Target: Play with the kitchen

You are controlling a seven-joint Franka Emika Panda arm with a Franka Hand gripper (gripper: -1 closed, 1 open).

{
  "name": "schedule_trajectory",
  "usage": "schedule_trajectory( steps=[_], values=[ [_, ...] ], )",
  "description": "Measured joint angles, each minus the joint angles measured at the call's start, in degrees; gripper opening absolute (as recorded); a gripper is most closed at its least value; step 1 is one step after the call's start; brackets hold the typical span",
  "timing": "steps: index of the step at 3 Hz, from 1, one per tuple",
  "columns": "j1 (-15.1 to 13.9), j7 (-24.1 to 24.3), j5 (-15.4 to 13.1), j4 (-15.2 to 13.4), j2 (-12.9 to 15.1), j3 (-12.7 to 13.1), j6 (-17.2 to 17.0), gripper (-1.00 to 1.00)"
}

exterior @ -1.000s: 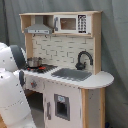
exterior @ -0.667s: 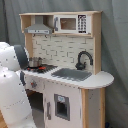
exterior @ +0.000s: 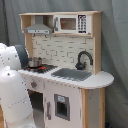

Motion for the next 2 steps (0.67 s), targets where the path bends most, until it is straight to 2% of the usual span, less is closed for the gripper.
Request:
schedule_trajectory(
  steps=[2],
  values=[
    [0.0,10.4,0.0,2.2,-0.5,5.6,2.2,-1.0]
  ],
)
